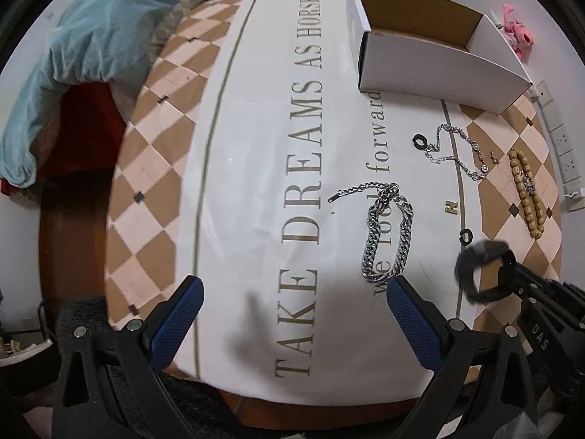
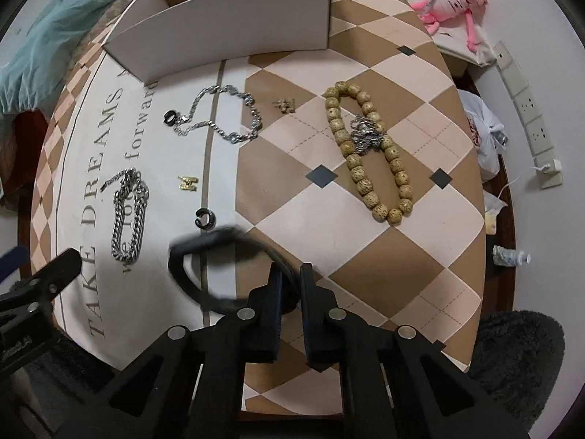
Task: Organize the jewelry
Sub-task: 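Grasp the thick silver chain bracelet with the left tool while the right tool grasps the black watch strap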
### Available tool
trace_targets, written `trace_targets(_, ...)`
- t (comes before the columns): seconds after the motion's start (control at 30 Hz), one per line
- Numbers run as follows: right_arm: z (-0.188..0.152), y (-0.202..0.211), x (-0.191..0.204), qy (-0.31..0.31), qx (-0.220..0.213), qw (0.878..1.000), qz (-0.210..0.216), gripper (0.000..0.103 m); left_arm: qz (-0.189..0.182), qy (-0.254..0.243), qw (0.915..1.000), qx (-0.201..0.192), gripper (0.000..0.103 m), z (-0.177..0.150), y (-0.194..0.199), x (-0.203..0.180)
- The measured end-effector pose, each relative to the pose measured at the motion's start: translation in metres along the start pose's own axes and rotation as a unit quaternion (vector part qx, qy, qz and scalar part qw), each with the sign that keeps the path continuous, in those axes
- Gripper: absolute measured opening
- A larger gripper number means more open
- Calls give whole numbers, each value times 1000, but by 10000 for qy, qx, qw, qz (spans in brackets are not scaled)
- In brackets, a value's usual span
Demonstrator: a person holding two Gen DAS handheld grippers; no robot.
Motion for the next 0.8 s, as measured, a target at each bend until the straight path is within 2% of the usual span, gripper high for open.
trace_targets(0.2,6,10,-13,-220,-63,9997,7,8,-510,61,9987,74,102,1,-17,-4)
trace_targets(0.27,9,10,-17,-271,-74,9996,-17,8,-585,-1,9983,36,96,5,-20,-9)
trace_targets(0.33,14,9,-23,-325,-100,9994,-31,8,-606,-52,9981,12,83,11,-23,-14)
trace_targets(0.37,15,8,-26,-344,-114,9993,-37,8,-610,-76,9981,-11,81,14,-24,-17)
trace_targets(0.6,28,5,-35,-526,-198,9984,-65,7,-432,-321,9984,-152,78,35,-33,-30)
trace_targets(0.63,29,5,-36,-530,-208,9984,-71,7,-424,-364,9983,-170,68,37,-34,-32)
trace_targets(0.7,31,4,-37,-544,-207,9983,-93,7,-504,-458,9974,-247,59,38,-34,-36)
trace_targets(0.77,32,3,-38,-554,-203,9982,-103,7,-615,-569,9959,-355,43,40,-30,-41)
trace_targets(0.8,33,3,-39,-559,-208,9982,-116,7,-598,-625,9955,-388,29,41,-27,-45)
Point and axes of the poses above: each gripper's, at about its wrist camera, not at the fingertips, and y roughly against the way its jaws point, x to its left, z to its top, the point moved 2 cm from there along -y, roughly the way its jaws point, and after that the axes turned 6 degrees about -y, right-handed, at the moved point
